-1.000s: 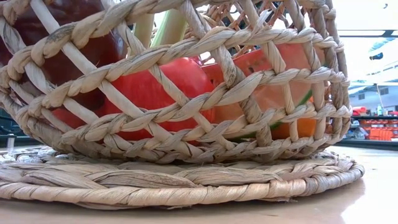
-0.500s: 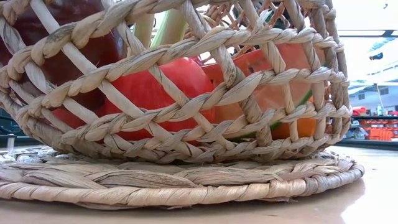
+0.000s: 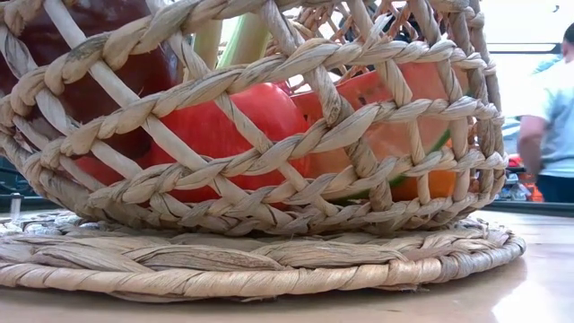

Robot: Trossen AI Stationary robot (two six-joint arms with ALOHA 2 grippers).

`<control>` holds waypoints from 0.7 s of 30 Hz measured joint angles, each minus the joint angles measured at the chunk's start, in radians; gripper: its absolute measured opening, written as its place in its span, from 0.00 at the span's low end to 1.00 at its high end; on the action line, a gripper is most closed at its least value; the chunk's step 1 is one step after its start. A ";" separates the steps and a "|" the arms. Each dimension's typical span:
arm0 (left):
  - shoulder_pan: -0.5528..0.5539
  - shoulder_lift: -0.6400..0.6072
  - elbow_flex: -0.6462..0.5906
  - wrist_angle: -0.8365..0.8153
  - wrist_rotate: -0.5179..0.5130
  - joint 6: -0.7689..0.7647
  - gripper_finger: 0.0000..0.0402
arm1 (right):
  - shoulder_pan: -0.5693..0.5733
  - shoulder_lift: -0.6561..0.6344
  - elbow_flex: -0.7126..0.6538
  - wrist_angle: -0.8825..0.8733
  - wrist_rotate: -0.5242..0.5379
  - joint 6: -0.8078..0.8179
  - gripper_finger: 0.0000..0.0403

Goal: Build produce basket
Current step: Put the bell pepper into the basket

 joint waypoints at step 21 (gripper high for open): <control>-0.095 0.062 0.001 -0.073 0.072 0.080 0.97 | -0.154 0.000 0.000 0.035 -0.126 -0.061 0.86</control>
